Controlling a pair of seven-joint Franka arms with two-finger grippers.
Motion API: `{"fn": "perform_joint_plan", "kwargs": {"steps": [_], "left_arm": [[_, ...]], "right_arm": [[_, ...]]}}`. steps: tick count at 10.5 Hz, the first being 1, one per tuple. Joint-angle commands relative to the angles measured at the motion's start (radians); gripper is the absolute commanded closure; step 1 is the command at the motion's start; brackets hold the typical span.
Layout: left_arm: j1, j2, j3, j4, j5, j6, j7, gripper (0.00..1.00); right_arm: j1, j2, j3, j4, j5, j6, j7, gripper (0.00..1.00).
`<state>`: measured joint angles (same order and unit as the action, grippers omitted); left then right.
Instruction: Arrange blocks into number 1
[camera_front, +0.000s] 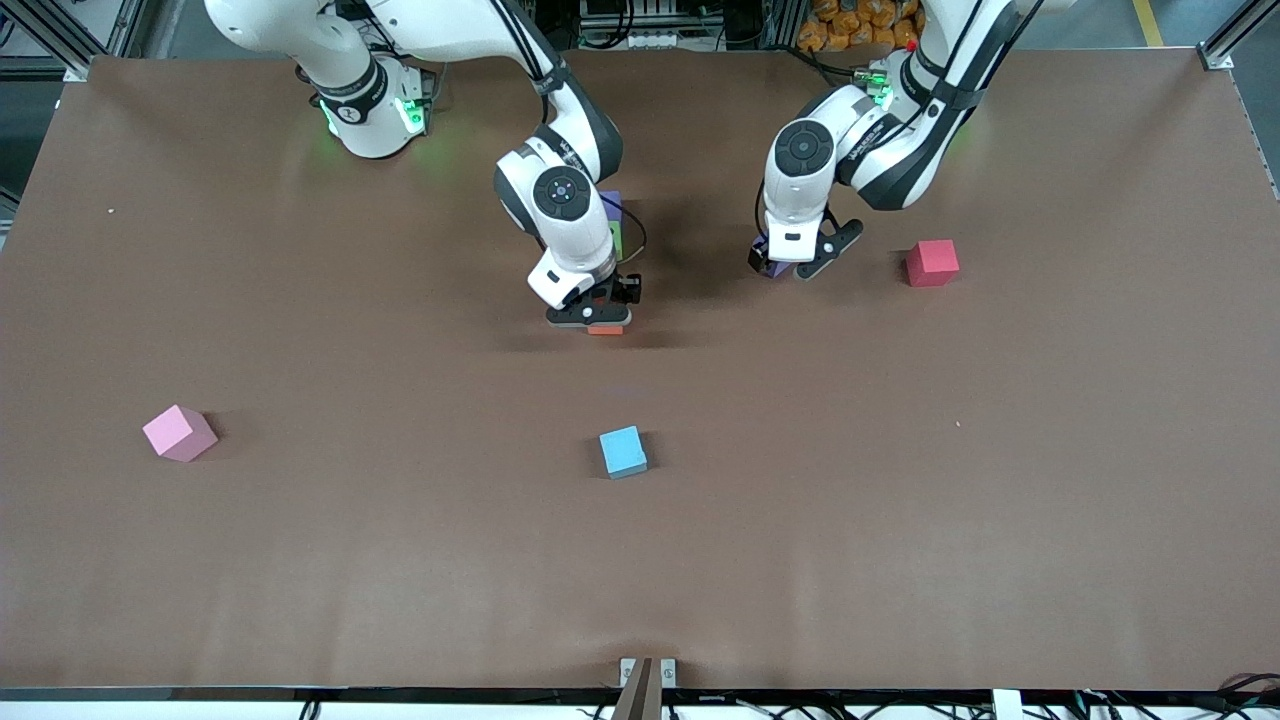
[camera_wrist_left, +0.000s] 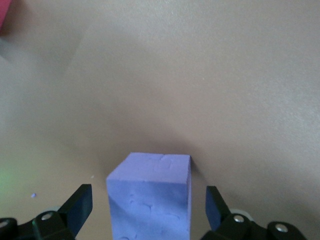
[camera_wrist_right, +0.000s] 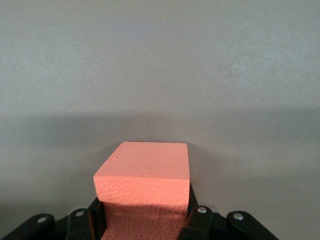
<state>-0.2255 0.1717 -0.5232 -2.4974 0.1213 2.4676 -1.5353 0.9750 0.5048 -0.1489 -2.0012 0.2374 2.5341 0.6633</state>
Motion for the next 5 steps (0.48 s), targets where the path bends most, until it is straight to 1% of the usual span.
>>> {"fn": "perform_joint_plan", "kwargs": {"steps": [1,3,5], "left_arm": [[0.005,-0.024,-0.026,-0.047,-0.026,0.060,-0.023,0.00],[0.002,-0.009,-0.032,-0.055,-0.026,0.063,-0.023,0.00],[-0.002,-0.001,-0.034,-0.061,-0.026,0.071,-0.023,0.00]], "right_arm": [[-0.004,-0.026,0.017,-0.040,-0.013,0.000,0.038,0.41],[-0.027,-0.038,0.023,-0.062,-0.015,0.000,0.036,0.41],[-0.027,-0.043,0.025,-0.076,-0.017,0.002,0.036,0.41]]}}
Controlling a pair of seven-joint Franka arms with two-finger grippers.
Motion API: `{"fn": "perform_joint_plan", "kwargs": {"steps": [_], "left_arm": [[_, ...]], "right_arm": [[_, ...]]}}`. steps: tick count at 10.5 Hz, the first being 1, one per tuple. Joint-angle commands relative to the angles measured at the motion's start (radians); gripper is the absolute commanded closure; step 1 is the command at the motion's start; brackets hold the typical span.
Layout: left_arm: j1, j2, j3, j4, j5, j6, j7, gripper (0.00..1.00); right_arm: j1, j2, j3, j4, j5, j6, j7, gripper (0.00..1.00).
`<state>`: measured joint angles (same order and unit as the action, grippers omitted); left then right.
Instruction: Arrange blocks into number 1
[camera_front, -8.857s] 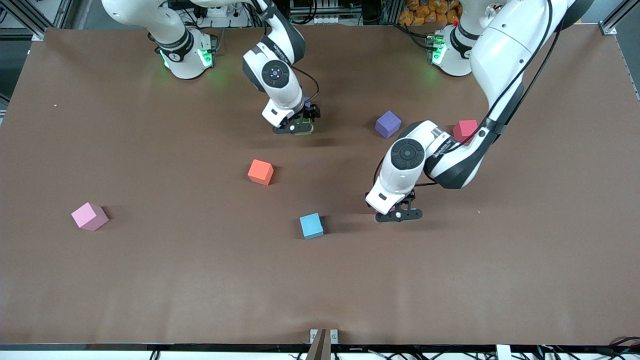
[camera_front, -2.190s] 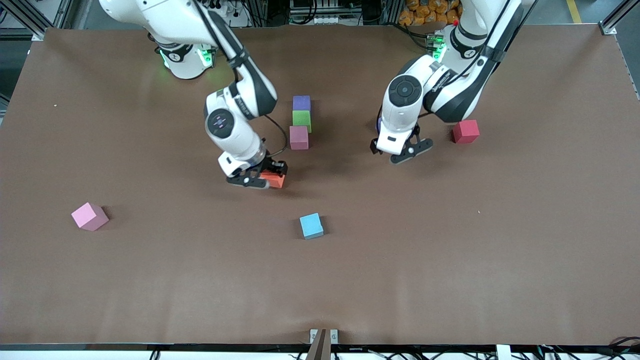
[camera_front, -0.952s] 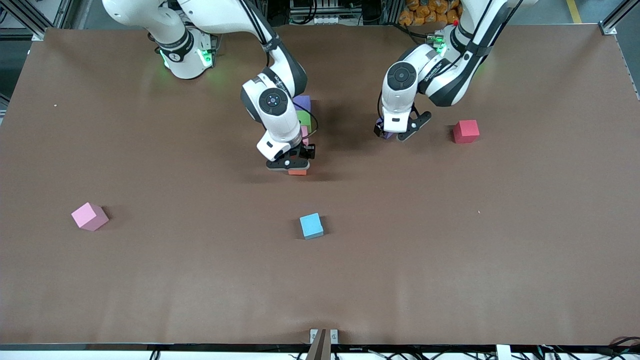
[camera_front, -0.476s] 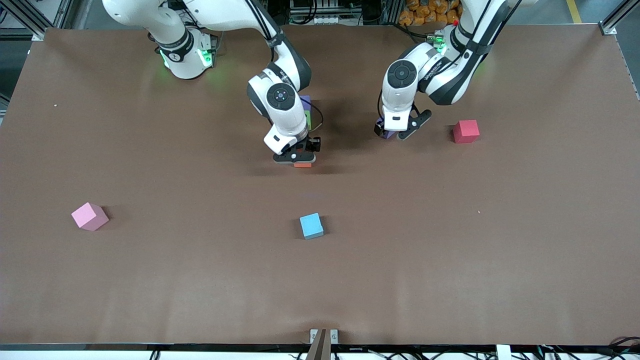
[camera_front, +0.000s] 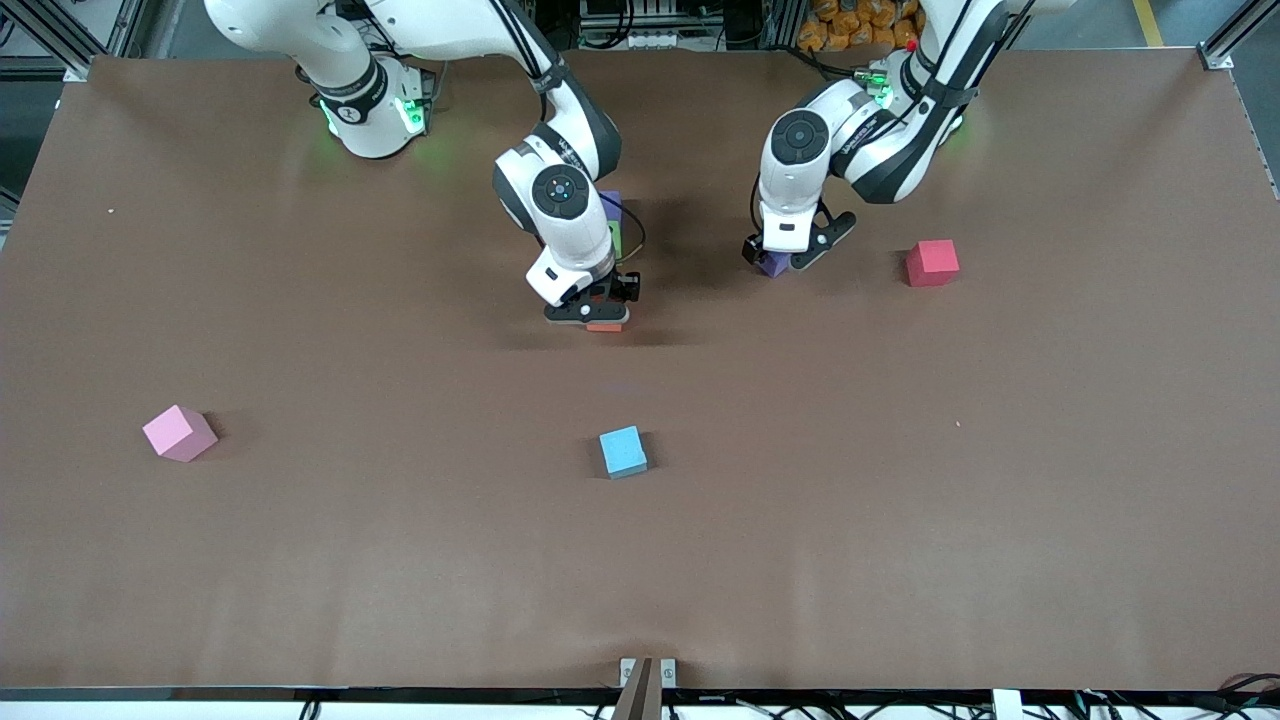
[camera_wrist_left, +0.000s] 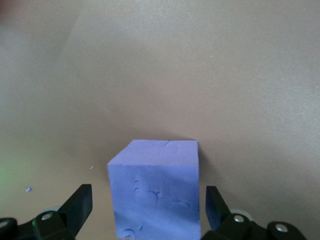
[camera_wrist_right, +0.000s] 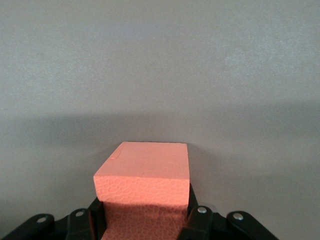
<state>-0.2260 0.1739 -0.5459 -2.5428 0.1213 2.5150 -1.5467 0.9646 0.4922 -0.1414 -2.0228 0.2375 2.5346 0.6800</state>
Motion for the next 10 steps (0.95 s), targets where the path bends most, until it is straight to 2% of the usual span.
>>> {"fn": "perform_joint_plan", "kwargs": {"steps": [1,3,4,5,6,7,8,10], "left_arm": [[-0.003,0.010,-0.009,-0.016,-0.026,0.039,-0.012,0.00],[-0.004,0.048,-0.009,-0.010,-0.026,0.073,-0.012,0.00],[-0.006,0.064,-0.009,-0.008,-0.025,0.090,-0.013,0.00],[-0.009,0.076,-0.009,-0.005,-0.025,0.093,-0.012,0.00],[-0.006,0.076,-0.009,-0.002,-0.022,0.093,-0.012,0.37],[0.000,0.076,-0.009,0.002,-0.017,0.093,0.000,0.92],[0.007,0.076,-0.008,0.016,-0.018,0.088,0.000,1.00],[0.008,0.076,-0.002,0.058,-0.018,0.076,-0.003,1.00]], "right_arm": [[-0.018,-0.032,0.025,-0.056,-0.017,0.001,0.020,0.41],[-0.015,-0.030,0.026,-0.056,-0.017,0.001,0.021,0.37],[-0.006,-0.030,0.026,-0.056,-0.017,0.003,0.021,0.31],[-0.003,-0.030,0.026,-0.056,-0.017,0.004,0.021,0.21],[-0.003,-0.030,0.026,-0.054,-0.017,0.003,0.021,0.00],[-0.010,-0.040,0.026,-0.054,-0.017,0.001,0.021,0.00],[-0.023,-0.061,0.026,-0.054,-0.017,-0.002,0.020,0.00],[-0.082,-0.119,0.026,-0.050,-0.017,-0.037,0.021,0.00]]}}
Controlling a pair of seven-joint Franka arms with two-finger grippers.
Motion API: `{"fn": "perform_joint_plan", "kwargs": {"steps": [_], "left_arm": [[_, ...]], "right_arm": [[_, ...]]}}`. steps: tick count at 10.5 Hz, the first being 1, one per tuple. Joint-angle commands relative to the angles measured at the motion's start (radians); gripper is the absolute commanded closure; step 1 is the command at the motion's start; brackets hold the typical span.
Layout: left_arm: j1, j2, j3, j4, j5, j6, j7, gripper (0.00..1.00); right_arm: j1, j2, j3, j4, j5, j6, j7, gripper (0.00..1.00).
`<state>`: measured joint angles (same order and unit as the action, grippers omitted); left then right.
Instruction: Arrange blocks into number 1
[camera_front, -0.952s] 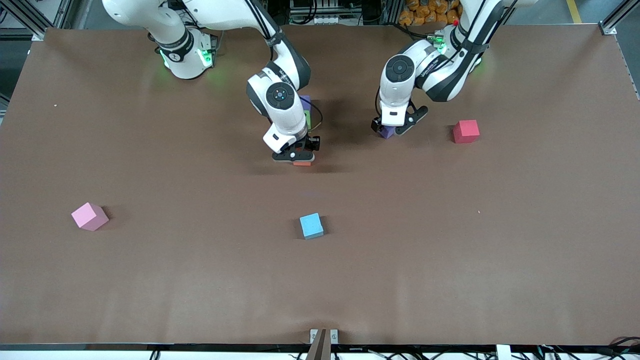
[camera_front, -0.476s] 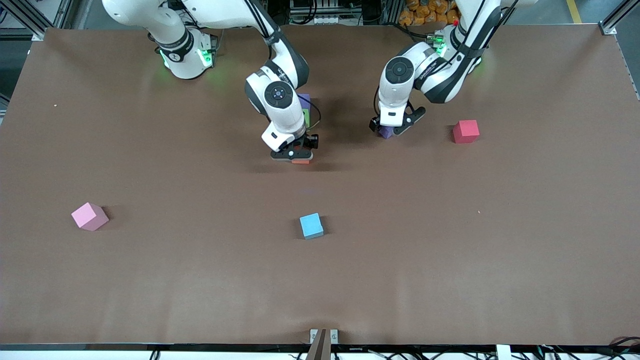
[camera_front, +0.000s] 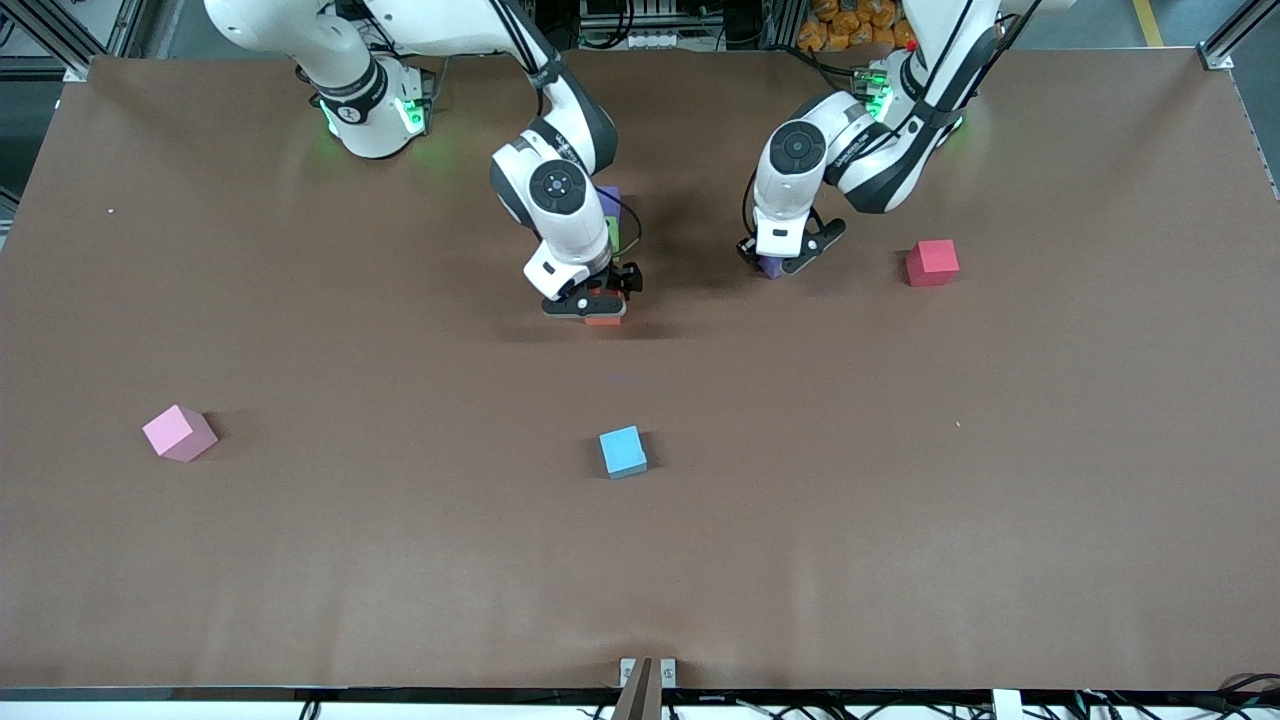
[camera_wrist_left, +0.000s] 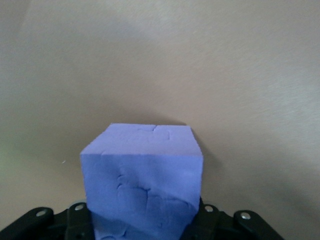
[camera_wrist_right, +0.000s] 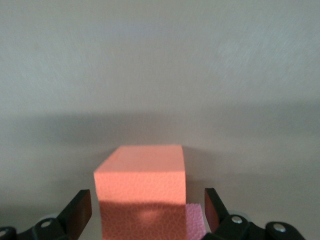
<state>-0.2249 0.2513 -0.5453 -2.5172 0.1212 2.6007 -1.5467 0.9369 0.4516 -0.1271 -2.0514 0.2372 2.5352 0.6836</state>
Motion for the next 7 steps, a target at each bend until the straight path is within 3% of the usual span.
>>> {"fn": "perform_joint_plan", "kwargs": {"steps": [1,4,6,7], "left_arm": [[0.009,-0.001,-0.001,0.073,-0.015,-0.054,0.010,1.00],[0.065,0.031,0.001,0.274,-0.014,-0.184,0.190,1.00],[0.046,0.130,0.002,0.450,0.000,-0.256,0.232,1.00],[0.041,0.187,0.001,0.536,0.065,-0.296,0.234,1.00]], "right_arm": [[-0.094,-0.106,0.012,-0.018,-0.016,-0.059,0.017,0.00],[-0.234,-0.175,0.012,-0.001,-0.022,-0.099,-0.004,0.00],[-0.315,-0.194,0.009,0.061,-0.042,-0.183,-0.076,0.00],[-0.355,-0.192,0.007,0.113,-0.047,-0.249,-0.116,0.00]]}}
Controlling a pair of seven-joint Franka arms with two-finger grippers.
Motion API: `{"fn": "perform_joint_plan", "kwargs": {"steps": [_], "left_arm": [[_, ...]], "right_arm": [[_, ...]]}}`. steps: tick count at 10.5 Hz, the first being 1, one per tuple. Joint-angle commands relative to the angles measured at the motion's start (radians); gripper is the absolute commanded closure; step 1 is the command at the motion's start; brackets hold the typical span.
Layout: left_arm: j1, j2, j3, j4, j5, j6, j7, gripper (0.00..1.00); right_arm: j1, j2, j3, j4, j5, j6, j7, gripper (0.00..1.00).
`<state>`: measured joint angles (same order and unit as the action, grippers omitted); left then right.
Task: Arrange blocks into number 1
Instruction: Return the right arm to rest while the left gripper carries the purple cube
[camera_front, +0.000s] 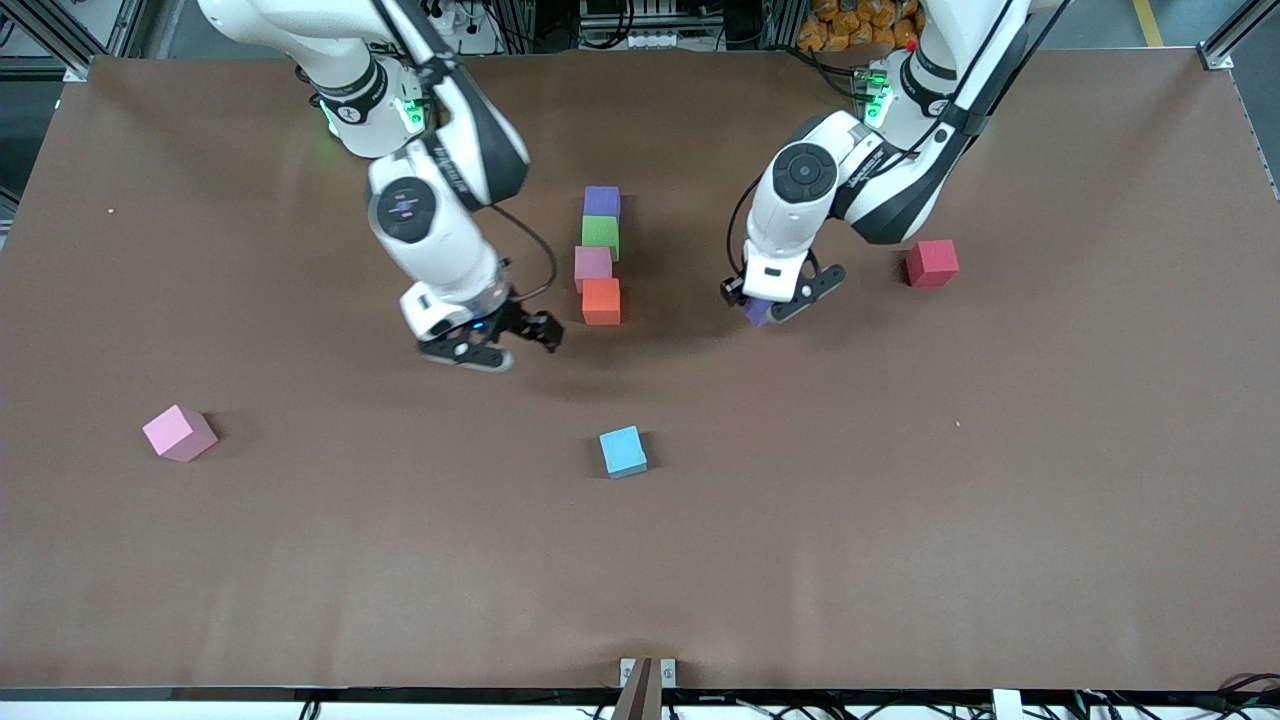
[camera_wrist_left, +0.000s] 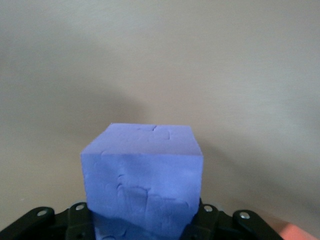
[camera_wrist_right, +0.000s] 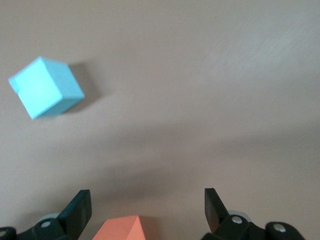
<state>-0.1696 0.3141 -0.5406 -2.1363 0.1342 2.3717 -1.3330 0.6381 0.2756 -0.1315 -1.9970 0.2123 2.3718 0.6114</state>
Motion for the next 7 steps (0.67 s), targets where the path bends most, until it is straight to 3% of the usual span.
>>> {"fn": "perform_joint_plan", "kwargs": {"steps": [1,3,7], "left_arm": [[-0.031,0.170,-0.004,0.221,0.120,-0.090,0.023,1.00],[-0.050,0.250,-0.005,0.321,0.205,-0.095,0.104,1.00],[-0.195,0.410,0.043,0.556,0.239,-0.189,0.169,1.00]], "right_arm": [[-0.096,-0.015,0.012,0.108,-0.027,-0.144,-0.076,0.00],[-0.170,-0.013,0.013,0.162,-0.054,-0.196,-0.154,0.00],[-0.274,-0.015,0.012,0.253,-0.105,-0.308,-0.308,0.00]]}}
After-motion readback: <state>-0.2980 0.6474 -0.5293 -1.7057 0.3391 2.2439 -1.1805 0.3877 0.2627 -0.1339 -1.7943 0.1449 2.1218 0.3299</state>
